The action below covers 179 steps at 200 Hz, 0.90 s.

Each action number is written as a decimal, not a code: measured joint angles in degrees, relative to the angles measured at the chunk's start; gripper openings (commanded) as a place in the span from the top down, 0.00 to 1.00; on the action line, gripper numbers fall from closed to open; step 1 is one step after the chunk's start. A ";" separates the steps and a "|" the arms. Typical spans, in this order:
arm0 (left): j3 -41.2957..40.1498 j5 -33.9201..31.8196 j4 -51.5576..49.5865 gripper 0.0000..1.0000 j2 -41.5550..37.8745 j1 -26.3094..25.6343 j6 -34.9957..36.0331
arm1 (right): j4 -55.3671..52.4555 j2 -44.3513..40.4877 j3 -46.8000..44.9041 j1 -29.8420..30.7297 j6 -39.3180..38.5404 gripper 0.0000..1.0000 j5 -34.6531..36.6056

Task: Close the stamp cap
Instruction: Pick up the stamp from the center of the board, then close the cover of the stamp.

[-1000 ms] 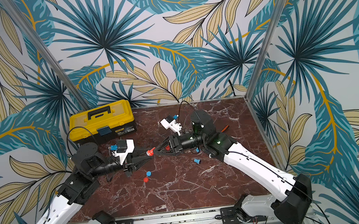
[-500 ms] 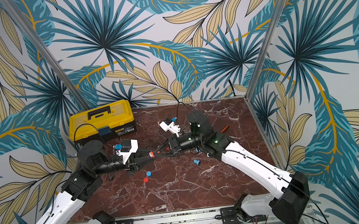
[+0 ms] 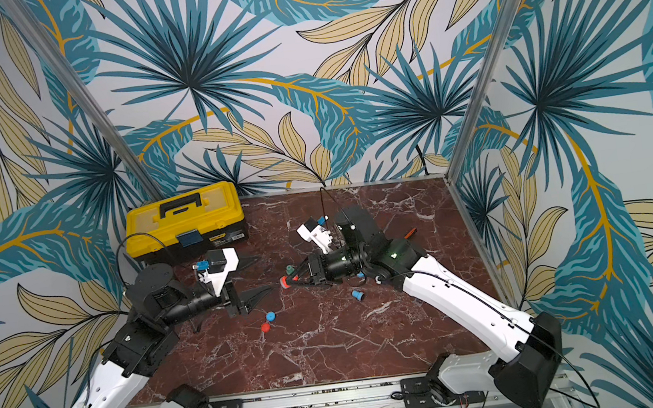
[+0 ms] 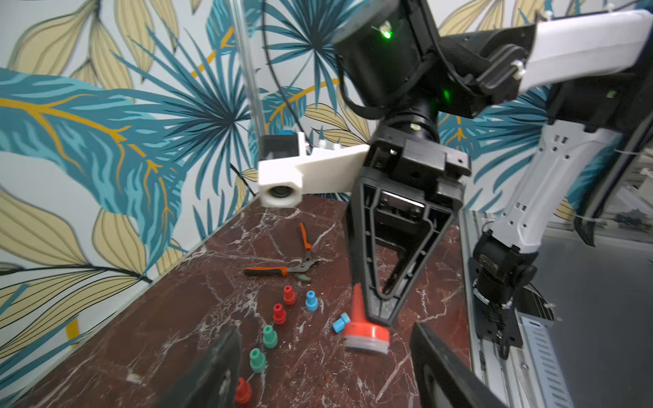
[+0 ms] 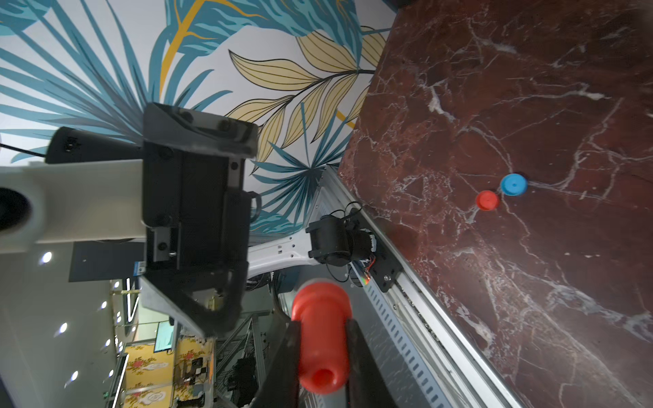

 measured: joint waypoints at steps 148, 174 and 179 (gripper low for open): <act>-6.78 -4.85 0.28 0.22 0.37 27.93 -14.80 | -11.10 36.30 19.04 10.93 -5.33 0.94 19.45; -7.52 -8.48 0.31 0.14 -3.02 28.13 -14.38 | -12.46 41.81 22.23 12.68 -5.86 0.94 20.11; -7.69 -9.09 0.35 0.14 -3.76 28.24 -14.36 | -12.66 42.56 22.64 12.96 -5.88 0.94 20.24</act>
